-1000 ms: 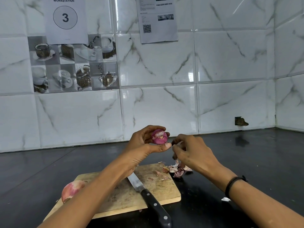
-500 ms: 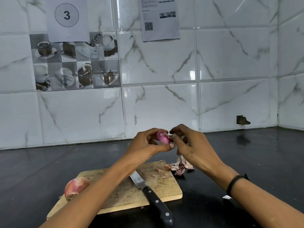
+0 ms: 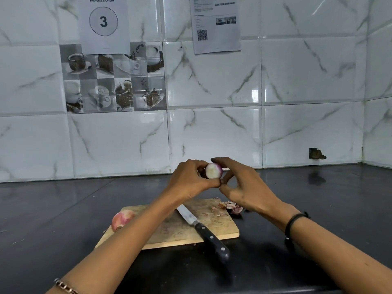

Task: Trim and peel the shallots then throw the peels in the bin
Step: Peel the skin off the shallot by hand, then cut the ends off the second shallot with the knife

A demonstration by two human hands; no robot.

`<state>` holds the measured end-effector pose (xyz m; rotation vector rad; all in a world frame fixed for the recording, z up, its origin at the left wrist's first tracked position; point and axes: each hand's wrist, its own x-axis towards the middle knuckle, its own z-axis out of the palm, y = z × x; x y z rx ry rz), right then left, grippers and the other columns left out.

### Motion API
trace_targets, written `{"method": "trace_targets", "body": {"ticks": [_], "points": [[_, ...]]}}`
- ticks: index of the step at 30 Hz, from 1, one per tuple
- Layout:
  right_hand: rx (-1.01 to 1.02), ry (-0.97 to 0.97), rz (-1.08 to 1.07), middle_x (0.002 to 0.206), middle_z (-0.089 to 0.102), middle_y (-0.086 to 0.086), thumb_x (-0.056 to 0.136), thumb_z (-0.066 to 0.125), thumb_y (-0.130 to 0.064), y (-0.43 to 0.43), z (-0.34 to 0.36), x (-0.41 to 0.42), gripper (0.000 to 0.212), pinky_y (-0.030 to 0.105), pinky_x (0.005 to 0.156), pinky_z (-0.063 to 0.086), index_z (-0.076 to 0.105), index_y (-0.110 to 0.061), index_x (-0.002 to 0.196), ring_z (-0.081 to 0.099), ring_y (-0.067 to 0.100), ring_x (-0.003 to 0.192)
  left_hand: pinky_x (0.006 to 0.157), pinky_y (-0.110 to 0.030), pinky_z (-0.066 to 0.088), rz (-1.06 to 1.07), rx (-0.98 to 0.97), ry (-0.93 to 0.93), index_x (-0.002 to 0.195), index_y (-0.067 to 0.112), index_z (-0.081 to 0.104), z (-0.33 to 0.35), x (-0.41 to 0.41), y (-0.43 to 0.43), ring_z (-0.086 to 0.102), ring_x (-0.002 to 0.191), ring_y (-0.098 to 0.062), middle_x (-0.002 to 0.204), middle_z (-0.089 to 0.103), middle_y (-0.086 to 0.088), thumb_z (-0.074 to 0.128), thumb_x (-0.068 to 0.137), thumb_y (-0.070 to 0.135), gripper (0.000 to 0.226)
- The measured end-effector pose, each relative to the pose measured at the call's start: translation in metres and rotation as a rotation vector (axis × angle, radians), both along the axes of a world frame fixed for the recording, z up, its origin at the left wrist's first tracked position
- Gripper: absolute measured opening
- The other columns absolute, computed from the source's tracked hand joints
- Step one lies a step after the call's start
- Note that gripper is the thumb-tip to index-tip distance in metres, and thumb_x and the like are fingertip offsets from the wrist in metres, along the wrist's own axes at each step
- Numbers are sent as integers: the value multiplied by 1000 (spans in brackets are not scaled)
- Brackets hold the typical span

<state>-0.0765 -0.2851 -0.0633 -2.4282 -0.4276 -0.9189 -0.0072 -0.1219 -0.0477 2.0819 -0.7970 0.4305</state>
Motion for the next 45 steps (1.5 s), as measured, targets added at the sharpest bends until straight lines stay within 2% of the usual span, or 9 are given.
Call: {"method": "trace_targets", "body": {"ticks": [5,10,14,20,25,31,35,38,45], "points": [[-76,-23,52,124,60,-21,81,76,-39,16,4,7,66,33,87,55,47,-34,140,62,0,95,65,-28,40,24,85,55,86,19,75,13,-8,28,64,74,-15,82,73,-2,86,66,57,44],[-121,-36,47,105,67,-16,86,66,-60,49,14,10,46,36,75,57,56,-31,120,64,2,87,70,-23,45,35,102,134,108,26,72,26,-18,73,66,78,-7,89,73,7,82,69,60,53],[-32,57,109,100,68,-13,86,71,-49,79,18,8,35,37,74,57,60,-27,110,66,7,80,82,-26,52,21,105,170,107,27,72,25,-24,116,71,82,-8,90,75,6,75,72,67,52],[-56,204,119,100,64,-12,83,78,-35,117,8,11,36,18,62,41,61,-22,113,59,2,80,94,-27,50,123,352,198,118,32,68,6,-39,167,62,103,-4,110,68,15,68,72,75,63],[-50,279,108,95,62,-13,81,79,-25,133,3,15,35,8,53,37,63,-19,111,54,-3,74,101,-21,41,-27,550,297,140,36,50,-10,-52,184,51,121,-4,133,55,18,84,72,51,78],[-58,372,118,87,64,-16,81,79,-21,144,5,17,30,19,58,48,67,-14,108,65,10,78,102,-29,49,-94,446,264,123,40,61,-16,-49,197,59,112,-2,118,65,20,90,67,46,64],[-16,452,134,89,66,-13,82,79,-17,151,5,19,28,24,51,55,67,-9,106,66,10,69,82,-19,53,1,304,134,105,38,67,-21,-50,204,63,94,5,100,70,21,94,59,48,55],[-39,496,122,106,68,5,83,79,-20,159,5,21,33,35,62,63,66,-8,111,71,26,86,73,-18,53,133,117,91,100,32,66,-21,-47,211,66,87,-3,94,70,14,94,58,45,52],[-92,546,95,115,63,3,82,81,-30,181,0,37,47,20,56,47,62,-13,122,60,16,86,59,-25,51,268,-189,299,105,22,62,-16,-42,225,59,64,-14,87,67,-1,95,58,44,62]]}}
